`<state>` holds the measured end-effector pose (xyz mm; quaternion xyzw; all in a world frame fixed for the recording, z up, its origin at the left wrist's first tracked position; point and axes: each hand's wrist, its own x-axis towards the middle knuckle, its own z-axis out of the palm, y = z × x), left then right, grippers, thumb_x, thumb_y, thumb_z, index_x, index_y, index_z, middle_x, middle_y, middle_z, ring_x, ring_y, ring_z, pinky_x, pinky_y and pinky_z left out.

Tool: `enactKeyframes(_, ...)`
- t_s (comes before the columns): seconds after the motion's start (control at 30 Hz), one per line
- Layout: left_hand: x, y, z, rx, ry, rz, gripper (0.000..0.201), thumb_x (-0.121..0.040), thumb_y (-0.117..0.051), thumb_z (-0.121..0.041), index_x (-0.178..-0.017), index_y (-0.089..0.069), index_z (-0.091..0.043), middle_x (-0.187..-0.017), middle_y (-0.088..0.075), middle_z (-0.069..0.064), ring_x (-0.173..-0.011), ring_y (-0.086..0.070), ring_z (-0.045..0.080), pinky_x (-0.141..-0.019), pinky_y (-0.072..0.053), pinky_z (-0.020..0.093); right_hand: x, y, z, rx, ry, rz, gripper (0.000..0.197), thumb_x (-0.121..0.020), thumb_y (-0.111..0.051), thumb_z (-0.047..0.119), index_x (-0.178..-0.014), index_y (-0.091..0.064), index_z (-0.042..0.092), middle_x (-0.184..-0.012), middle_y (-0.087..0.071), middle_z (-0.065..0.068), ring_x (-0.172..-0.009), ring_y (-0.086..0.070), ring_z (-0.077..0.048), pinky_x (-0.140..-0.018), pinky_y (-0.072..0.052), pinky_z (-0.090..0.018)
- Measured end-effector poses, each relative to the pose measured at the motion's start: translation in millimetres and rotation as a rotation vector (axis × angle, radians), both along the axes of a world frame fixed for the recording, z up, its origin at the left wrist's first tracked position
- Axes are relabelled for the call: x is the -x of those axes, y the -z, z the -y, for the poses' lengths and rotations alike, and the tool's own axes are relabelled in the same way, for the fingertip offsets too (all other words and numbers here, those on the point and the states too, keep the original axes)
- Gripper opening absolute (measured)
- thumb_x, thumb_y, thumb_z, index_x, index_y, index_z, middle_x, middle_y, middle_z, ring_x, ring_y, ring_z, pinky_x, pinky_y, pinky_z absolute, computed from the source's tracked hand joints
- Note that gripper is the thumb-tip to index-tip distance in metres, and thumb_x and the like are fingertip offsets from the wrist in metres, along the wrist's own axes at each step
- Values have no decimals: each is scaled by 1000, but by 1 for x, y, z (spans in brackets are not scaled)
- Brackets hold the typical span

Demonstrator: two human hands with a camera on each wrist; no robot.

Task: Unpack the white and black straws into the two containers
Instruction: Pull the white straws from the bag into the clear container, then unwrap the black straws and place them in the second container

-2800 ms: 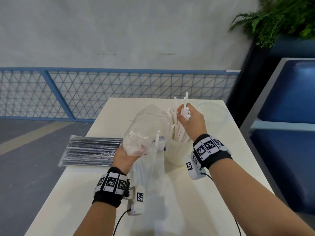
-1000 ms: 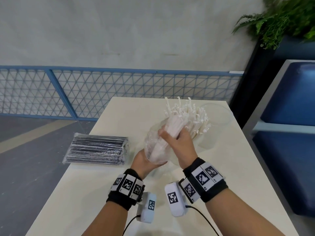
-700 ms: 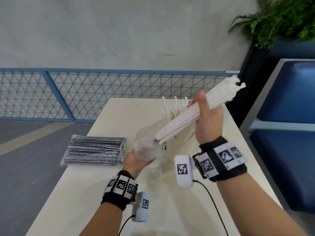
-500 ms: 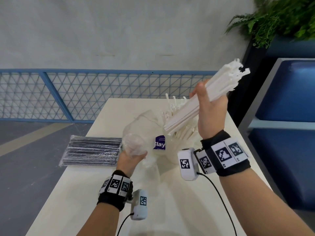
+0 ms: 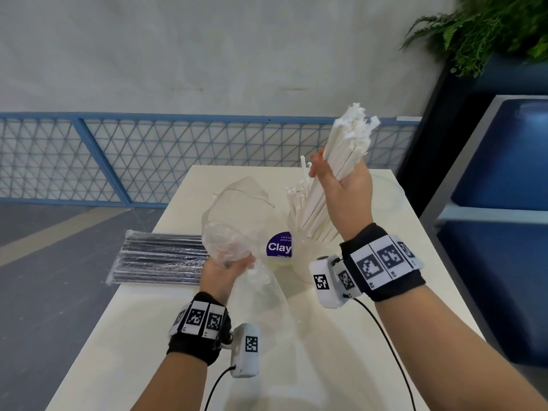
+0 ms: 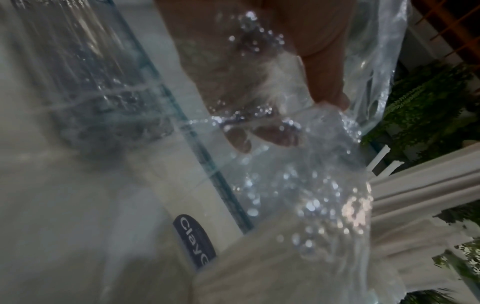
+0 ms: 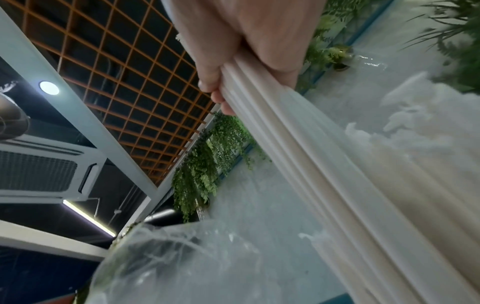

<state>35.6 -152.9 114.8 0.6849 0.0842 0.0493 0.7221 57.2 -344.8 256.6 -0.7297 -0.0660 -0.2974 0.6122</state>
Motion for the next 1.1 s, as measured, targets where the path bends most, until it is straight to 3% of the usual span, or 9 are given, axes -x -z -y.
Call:
enactKeyframes(0.17,-1,-3,5,-6,21,-7,4,-80,-68,-7,-82,-70,-4,-65,-71,-4,-56,-64,1,-56,-49,14,-10,32,-3,63,-25,-176,38,-89,-58,24,-108,-58,-9,-76,-61,8,-67,-59,14,-64,-42,-2)
enactKeyframes(0.3,-5,-2,9,1,4,-50,12,-80,-69,-11,-68,-71,-13,-65,-72,-4,-69,-66,19,-68,-52,29,-13,53,-7,-25,-2,-306,50,-88,-59,32,-126,-50,1,-120,-63,-12,-114,-58,-22,-101,-45,-38)
enactKeyframes(0.4,-7,-1,14,47,-12,-63,15,-78,-70,-8,-67,-72,-17,-69,-73,-3,-79,-66,26,-75,-52,35,-17,63,-11,-25,-42,-399,66,-85,-59,43,-135,-41,4,-131,-55,-16,-124,-50,-28,-107,-38,-47)
enactKeyframes(0.57,-2,-3,21,107,23,-52,28,-82,-64,-4,-65,-75,-24,-71,-74,-2,-81,-66,28,-80,-53,39,-17,81,-6,-28,-27,-488,58,-87,-59,34,-130,-44,-2,-98,-67,-19,-94,-61,-28,-94,-48,-38)
enactKeyframes(0.67,1,-4,23,207,15,-61,19,-82,-62,-1,-82,-71,-18,-78,-75,0,-80,-69,22,-72,-56,32,-16,82,-8,26,-3,-518,62,-88,-58,33,-134,-37,-2,-87,-57,2,-91,-54,-23,-91,-46,-37)
enactKeyframes(0.77,5,-8,20,284,13,-49,15,-84,-62,-9,-98,-65,-8,-90,-71,8,-84,-67,22,-65,-57,25,-5,74,-4,114,-48,-497,78,-87,-62,27,-145,-13,5,-125,-53,-8,-114,-52,-22,-96,-39,-28)
enactKeyframes(0.9,11,-7,12,312,-47,-47,16,-90,-51,-7,-101,-63,-8,-80,-72,1,-76,-68,16,-70,-56,27,32,70,3,231,-140,-324,100,-83,-67,19,-146,10,24,-159,-7,4,-144,-10,-6,-117,-15,-22)
enactKeyframes(1.03,19,-6,8,351,-105,-48,5,-84,-60,-17,-86,-62,-14,-68,-72,-6,-81,-64,20,-87,-50,39,71,94,11,301,-5,-43,69,-84,-65,16,-140,-25,22,-146,-33,-2,-136,-31,-7,-111,-26,-16)
enactKeyframes(1.1,23,-5,8,394,-153,-60,18,-95,-46,-20,-85,-61,-17,-64,-69,-3,-85,-61,25,-87,-49,39,80,113,14,324,-3,-108,51,-82,-67,22,-124,-39,22,-127,-46,-1,-118,-43,-1,-99,-34,-10)
